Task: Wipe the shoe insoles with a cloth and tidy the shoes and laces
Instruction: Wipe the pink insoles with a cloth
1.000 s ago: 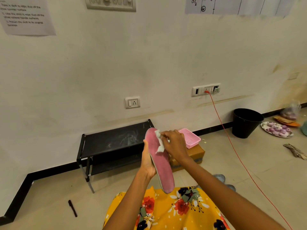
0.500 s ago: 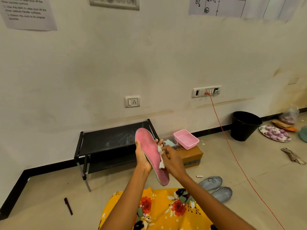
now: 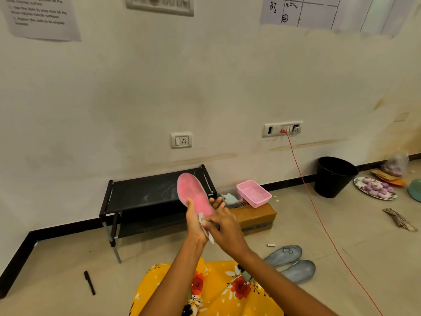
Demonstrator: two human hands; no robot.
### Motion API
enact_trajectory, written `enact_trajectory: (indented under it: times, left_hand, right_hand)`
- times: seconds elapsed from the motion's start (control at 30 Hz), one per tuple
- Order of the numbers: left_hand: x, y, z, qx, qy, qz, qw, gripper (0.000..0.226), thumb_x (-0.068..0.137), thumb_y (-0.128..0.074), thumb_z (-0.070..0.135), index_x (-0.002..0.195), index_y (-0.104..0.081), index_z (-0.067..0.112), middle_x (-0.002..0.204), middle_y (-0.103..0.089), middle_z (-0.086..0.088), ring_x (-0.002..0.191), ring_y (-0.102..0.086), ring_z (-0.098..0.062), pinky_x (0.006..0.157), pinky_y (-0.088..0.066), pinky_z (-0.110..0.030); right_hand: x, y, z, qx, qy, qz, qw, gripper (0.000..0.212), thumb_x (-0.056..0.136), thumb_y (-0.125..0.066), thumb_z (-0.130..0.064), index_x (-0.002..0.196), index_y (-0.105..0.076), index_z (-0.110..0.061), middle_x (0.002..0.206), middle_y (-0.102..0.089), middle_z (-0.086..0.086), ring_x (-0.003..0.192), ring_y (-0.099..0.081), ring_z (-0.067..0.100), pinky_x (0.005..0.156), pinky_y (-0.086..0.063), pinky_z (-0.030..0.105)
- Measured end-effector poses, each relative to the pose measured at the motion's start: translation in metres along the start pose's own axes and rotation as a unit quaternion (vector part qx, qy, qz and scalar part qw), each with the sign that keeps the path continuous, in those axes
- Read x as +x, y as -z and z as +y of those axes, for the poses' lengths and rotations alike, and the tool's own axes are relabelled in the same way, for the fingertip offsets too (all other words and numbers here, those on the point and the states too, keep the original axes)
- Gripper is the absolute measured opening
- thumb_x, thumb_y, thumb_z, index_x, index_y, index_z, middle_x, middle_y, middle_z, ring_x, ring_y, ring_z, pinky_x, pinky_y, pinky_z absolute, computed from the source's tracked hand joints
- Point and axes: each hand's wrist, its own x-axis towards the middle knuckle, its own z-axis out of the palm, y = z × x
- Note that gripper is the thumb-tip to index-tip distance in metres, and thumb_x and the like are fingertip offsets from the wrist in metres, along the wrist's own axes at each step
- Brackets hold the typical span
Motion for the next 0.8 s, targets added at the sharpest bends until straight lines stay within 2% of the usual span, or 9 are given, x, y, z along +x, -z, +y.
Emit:
enact_trajectory:
  times: [0.1,0.2,0.27,0.4,0.47,0.57,0.7,0.77,0.8]
  left_hand:
    - [-0.005,-0.004,-0.002,0.012,0.012,-0.010,1.000,0.067,0.091,-0.030,0.063,0.092,-0.060,0.003,0.084,-0.071,-0.018,0.075,-0.071,-0.029,0.074,-0.057,-0.038]
    - [-0.006,-0.013,-0.009,0.024,-0.002,0.001,1.000,0.063,0.095,-0.029,0.056,0.099,-0.060,0.002,0.082,-0.071,-0.016,0.081,-0.068,-0.027,0.086,-0.050,-0.040]
    - [-0.004,-0.013,-0.006,0.020,0.003,0.002,1.000,0.066,0.094,-0.028,0.059,0.098,-0.061,0.001,0.088,-0.071,-0.018,0.084,-0.068,-0.030,0.085,-0.050,-0.041]
    - [-0.005,-0.007,0.007,0.001,0.005,0.005,1.000,0.065,0.094,-0.029,0.058,0.093,-0.058,0.000,0.085,-0.071,-0.022,0.073,-0.071,-0.031,0.065,-0.058,-0.040]
    - [-0.007,-0.008,0.003,0.030,0.000,0.007,1.000,0.063,0.096,-0.026,0.055,0.092,-0.059,0.002,0.079,-0.072,-0.018,0.067,-0.071,-0.027,0.068,-0.056,-0.037]
    - [-0.008,-0.016,-0.001,0.053,-0.013,0.013,0.998,0.060,0.096,-0.026,0.054,0.094,-0.059,0.004,0.074,-0.072,-0.014,0.069,-0.070,-0.026,0.077,-0.051,-0.037]
    - [-0.003,-0.010,0.010,0.013,-0.003,0.000,1.000,0.064,0.095,-0.028,0.058,0.095,-0.057,0.001,0.086,-0.072,-0.021,0.074,-0.072,-0.030,0.066,-0.058,-0.038]
    - [-0.006,-0.004,0.012,0.023,-0.005,-0.005,1.000,0.063,0.095,-0.029,0.057,0.096,-0.058,0.001,0.087,-0.071,-0.021,0.075,-0.071,-0.030,0.069,-0.058,-0.039]
    - [-0.008,-0.003,0.013,0.036,-0.003,-0.007,0.999,0.062,0.095,-0.029,0.057,0.096,-0.058,0.002,0.087,-0.071,-0.021,0.076,-0.071,-0.031,0.074,-0.056,-0.040]
  right_hand:
    - [0.006,0.013,0.013,-0.069,0.048,0.017,0.996,0.024,0.086,-0.056,-0.039,0.089,-0.074,-0.023,0.095,-0.068,0.001,0.090,-0.056,0.018,0.073,-0.044,0.034]
    - [0.020,0.019,0.019,-0.103,-0.052,0.106,0.988,0.019,0.087,-0.061,-0.032,0.094,-0.074,-0.020,0.095,-0.069,0.005,0.089,-0.059,0.022,0.074,-0.049,0.038]
    - [0.016,0.010,0.010,-0.077,-0.050,0.082,0.992,0.019,0.088,-0.059,-0.031,0.093,-0.073,-0.019,0.097,-0.068,0.005,0.091,-0.057,0.020,0.076,-0.046,0.035]
    - [-0.002,0.012,0.002,-0.035,0.054,-0.014,0.998,0.021,0.086,-0.056,-0.038,0.090,-0.072,-0.024,0.095,-0.067,-0.002,0.086,-0.043,0.001,0.072,-0.039,0.027]
    - [0.014,0.022,0.012,-0.083,0.032,0.012,0.996,0.023,0.086,-0.057,-0.041,0.094,-0.073,-0.026,0.097,-0.067,-0.002,0.088,-0.048,0.008,0.074,-0.042,0.033]
    - [0.022,0.021,0.009,-0.095,-0.064,0.073,0.991,0.024,0.090,-0.057,-0.035,0.099,-0.072,-0.018,0.102,-0.067,0.005,0.096,-0.058,0.022,0.079,-0.048,0.039]
    - [-0.011,0.008,-0.015,0.006,-0.019,-0.019,1.000,0.029,0.087,-0.052,-0.039,0.084,-0.070,-0.017,0.086,-0.061,-0.003,0.083,-0.051,0.017,0.072,-0.046,0.038]
    - [-0.009,0.020,-0.012,0.046,-0.013,-0.056,0.997,0.027,0.086,-0.055,-0.042,0.080,-0.070,-0.020,0.081,-0.053,-0.010,0.078,-0.049,0.011,0.071,-0.043,0.034]
    - [-0.004,0.025,-0.011,0.075,-0.037,-0.037,0.996,0.023,0.087,-0.058,-0.036,0.082,-0.070,-0.018,0.081,-0.053,-0.010,0.077,-0.051,0.009,0.071,-0.045,0.032]
